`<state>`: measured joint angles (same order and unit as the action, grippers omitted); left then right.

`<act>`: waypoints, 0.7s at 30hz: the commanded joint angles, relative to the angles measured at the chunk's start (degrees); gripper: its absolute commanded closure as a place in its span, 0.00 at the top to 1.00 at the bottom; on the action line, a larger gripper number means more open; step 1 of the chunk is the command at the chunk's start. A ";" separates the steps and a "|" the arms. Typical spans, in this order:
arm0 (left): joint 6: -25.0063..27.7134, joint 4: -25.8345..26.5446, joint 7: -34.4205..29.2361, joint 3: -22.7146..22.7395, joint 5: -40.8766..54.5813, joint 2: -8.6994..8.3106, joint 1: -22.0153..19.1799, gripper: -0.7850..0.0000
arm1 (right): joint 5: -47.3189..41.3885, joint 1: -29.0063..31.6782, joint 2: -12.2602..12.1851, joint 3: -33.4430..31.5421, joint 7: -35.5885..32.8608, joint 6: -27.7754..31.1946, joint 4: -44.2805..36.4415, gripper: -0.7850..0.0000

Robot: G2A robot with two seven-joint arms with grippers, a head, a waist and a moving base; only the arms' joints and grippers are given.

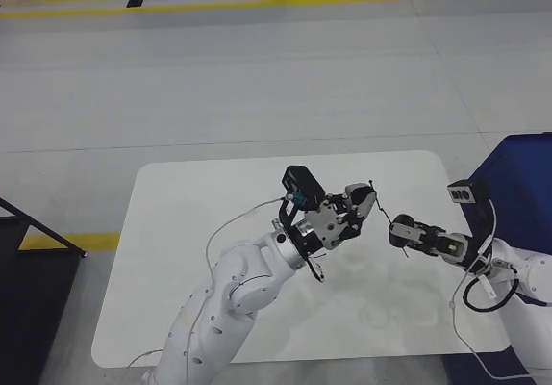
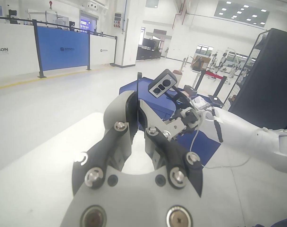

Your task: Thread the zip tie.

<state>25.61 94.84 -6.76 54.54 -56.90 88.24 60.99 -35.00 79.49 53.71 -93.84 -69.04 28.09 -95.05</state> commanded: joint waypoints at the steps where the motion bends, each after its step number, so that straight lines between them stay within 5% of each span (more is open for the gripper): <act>1: -0.22 -0.17 0.14 -0.20 -0.07 0.02 -0.14 0.00 | 0.33 0.10 -0.01 0.09 0.01 0.23 -0.10 0.00; 21: -0.64 0.96 0.68 0.06 0.08 -0.43 0.64 0.00 | 0.67 1.00 -0.10 -0.05 0.27 0.69 -1.44 0.00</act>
<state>24.96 95.79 -6.35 54.59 -56.81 87.82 61.69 -34.35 80.48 53.61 -93.89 -68.81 28.78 -96.49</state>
